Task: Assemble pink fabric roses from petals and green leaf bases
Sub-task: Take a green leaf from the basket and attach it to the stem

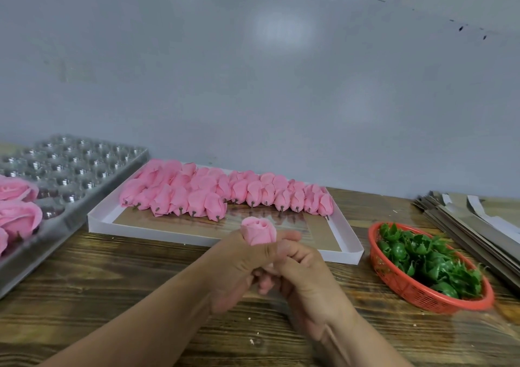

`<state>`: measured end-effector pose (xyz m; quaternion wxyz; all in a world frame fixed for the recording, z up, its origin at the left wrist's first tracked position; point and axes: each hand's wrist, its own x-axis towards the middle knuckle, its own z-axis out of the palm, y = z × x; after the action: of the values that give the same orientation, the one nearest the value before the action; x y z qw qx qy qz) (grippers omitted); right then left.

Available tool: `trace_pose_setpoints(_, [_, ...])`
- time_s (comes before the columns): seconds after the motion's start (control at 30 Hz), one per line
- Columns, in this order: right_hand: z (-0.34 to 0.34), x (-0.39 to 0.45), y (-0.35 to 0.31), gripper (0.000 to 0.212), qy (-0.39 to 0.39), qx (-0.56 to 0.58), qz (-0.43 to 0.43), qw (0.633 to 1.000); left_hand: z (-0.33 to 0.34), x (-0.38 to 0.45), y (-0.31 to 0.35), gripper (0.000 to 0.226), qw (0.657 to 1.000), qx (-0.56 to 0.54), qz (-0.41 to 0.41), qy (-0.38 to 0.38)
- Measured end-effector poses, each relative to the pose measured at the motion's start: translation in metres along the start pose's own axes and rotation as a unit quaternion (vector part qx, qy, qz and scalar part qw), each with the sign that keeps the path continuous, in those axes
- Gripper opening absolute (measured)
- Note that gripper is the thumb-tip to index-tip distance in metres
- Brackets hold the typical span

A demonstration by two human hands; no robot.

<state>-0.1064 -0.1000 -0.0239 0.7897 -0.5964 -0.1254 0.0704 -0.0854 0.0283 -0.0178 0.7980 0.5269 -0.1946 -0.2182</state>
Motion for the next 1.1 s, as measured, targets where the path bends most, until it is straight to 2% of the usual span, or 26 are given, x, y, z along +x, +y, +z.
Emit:
trace_pose_setpoints(0.03, [-0.002, 0.0, 0.0, 0.005, -0.008, 0.009, 0.005, 1.0, 0.001, -0.001, 0.0, 0.026, 1.0, 0.006, 0.007, -0.008])
trace_pose_setpoints(0.23, [-0.005, -0.001, 0.0, 0.013, -0.058, 0.076, 0.033, 0.995, -0.001, -0.002, -0.003, 0.036, 0.999, 0.042, -0.002, -0.016])
trace_pose_setpoints(0.37, [-0.005, 0.0, 0.002, 0.008, -0.045, 0.055, 0.051, 0.996, -0.002, 0.0, -0.004, 0.053, 0.997, 0.065, 0.0, 0.027])
trace_pose_setpoints(0.43, [-0.007, 0.0, 0.001, 0.009, -0.017, 0.02, 0.055, 0.998, -0.001, 0.0, -0.005, 0.049, 0.996, 0.069, 0.014, 0.059])
trace_pose_setpoints(0.5, [-0.009, 0.0, -0.002, 0.007, 0.026, -0.028, 0.042, 0.998, 0.0, 0.0, -0.005, 0.035, 0.992, 0.094, 0.036, 0.079])
trace_pose_setpoints(0.57, [-0.013, 0.001, -0.007, 0.019, 0.079, -0.089, -0.001, 0.993, 0.001, 0.0, -0.005, 0.02, 0.983, 0.146, 0.065, 0.089])
trace_pose_setpoints(0.67, [-0.019, 0.002, -0.016, 0.023, 0.166, -0.11, -0.061, 0.978, 0.001, 0.0, -0.006, 0.02, 0.969, 0.193, 0.07, 0.134])
trace_pose_setpoints(0.77, [-0.023, 0.002, -0.025, 0.016, 0.197, -0.097, -0.094, 0.971, 0.0, -0.002, -0.006, 0.028, 0.959, 0.24, 0.07, 0.137])
trace_pose_setpoints(0.9, [-0.024, 0.0, -0.028, 0.019, 0.164, -0.12, -0.085, 0.975, 0.003, -0.003, -0.003, 0.037, 0.953, 0.28, 0.09, 0.076])
trace_pose_setpoints(0.97, [-0.023, 0.0, -0.027, 0.008, 0.129, -0.129, -0.065, 0.981, 0.005, -0.004, -0.002, 0.045, 0.955, 0.276, 0.097, 0.041])
trace_pose_setpoints(1.1, [-0.019, 0.0, -0.027, 0.013, 0.048, -0.113, -0.022, 0.992, 0.005, -0.004, -0.002, 0.046, 0.954, 0.277, 0.111, -0.009])
